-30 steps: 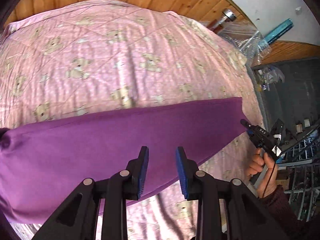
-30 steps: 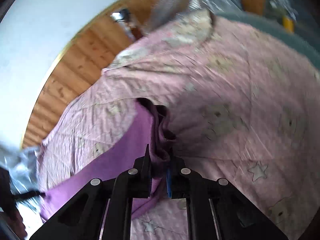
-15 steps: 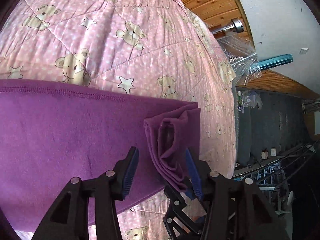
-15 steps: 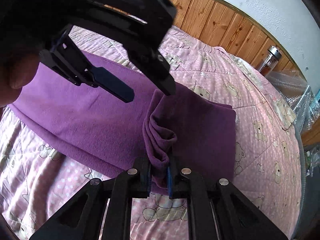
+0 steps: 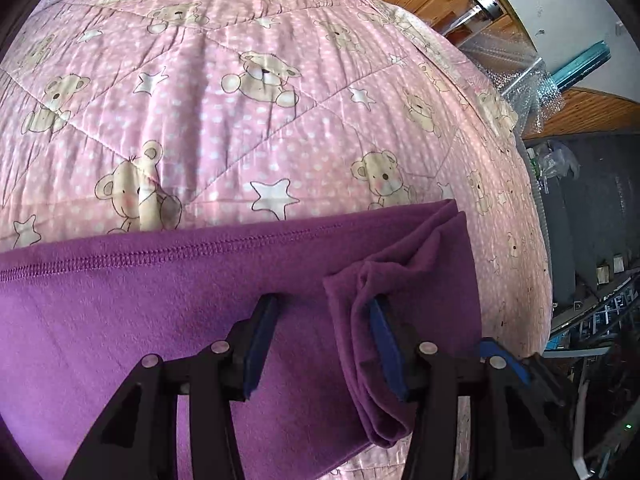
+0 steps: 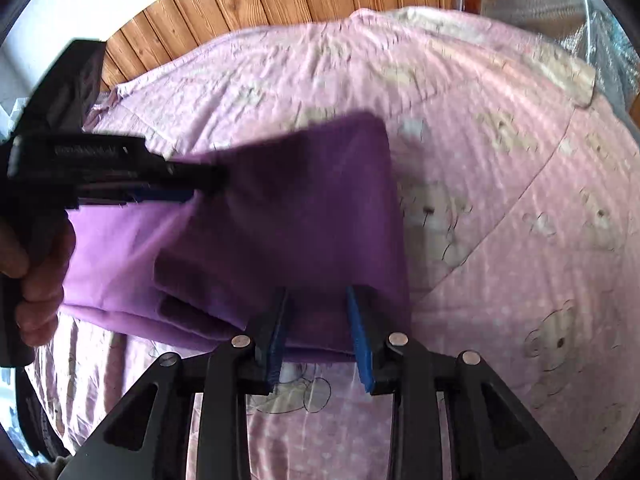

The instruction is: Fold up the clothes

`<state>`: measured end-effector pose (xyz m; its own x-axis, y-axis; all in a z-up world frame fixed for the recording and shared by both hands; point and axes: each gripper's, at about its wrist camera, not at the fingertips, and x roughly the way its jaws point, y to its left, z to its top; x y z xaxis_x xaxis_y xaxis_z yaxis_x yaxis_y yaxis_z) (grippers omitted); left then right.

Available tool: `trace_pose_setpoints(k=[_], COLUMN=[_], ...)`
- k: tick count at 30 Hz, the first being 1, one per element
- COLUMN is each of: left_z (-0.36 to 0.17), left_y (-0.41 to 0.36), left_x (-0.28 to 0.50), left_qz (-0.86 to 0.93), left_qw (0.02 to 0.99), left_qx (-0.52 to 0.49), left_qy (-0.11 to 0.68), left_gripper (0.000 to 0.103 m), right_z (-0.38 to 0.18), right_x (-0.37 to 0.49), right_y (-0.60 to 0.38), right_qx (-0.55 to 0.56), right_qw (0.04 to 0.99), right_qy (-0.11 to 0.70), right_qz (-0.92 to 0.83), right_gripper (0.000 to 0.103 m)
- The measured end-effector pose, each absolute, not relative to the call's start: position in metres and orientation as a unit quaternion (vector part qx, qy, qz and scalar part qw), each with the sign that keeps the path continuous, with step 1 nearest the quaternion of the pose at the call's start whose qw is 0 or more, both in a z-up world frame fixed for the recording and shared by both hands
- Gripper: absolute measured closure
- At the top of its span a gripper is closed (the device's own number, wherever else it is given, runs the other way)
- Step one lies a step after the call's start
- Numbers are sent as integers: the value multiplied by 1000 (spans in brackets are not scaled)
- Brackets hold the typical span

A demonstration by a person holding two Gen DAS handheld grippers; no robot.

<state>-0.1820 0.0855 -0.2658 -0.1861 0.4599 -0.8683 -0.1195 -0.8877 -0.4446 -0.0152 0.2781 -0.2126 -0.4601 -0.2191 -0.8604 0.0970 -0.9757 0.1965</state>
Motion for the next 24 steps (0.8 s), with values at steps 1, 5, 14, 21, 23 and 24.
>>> trace_pose_setpoints(k=[1, 5, 14, 21, 23, 24], left_z=[-265, -263, -214, -170, -166, -165], left_y=[87, 88, 92, 119, 106, 93], left_x=[-183, -183, -182, -191, -187, -184], left_qz=[762, 761, 721, 681, 686, 695], left_qw=[187, 185, 249, 335, 323, 309], left_qx=[-605, -609, -621, -632, -639, -639], left_qy=[-134, -123, -182, -156, -130, -113], left_gripper=[52, 52, 52, 50, 50, 50], right_z=[-210, -192, -177, -117, -119, -122], right_x=[-19, -19, -19, 11, 20, 22], right_y=[279, 309, 277, 144, 107, 90], right_qx=[518, 485, 469, 351, 330, 323], right_qw=[97, 59, 54, 136, 169, 185], right_qy=[-61, -120, -42, 200, 243, 254], right_qz=[-848, -865, -880, -905, -897, -893], right_gripper=[73, 48, 91, 92, 92, 92])
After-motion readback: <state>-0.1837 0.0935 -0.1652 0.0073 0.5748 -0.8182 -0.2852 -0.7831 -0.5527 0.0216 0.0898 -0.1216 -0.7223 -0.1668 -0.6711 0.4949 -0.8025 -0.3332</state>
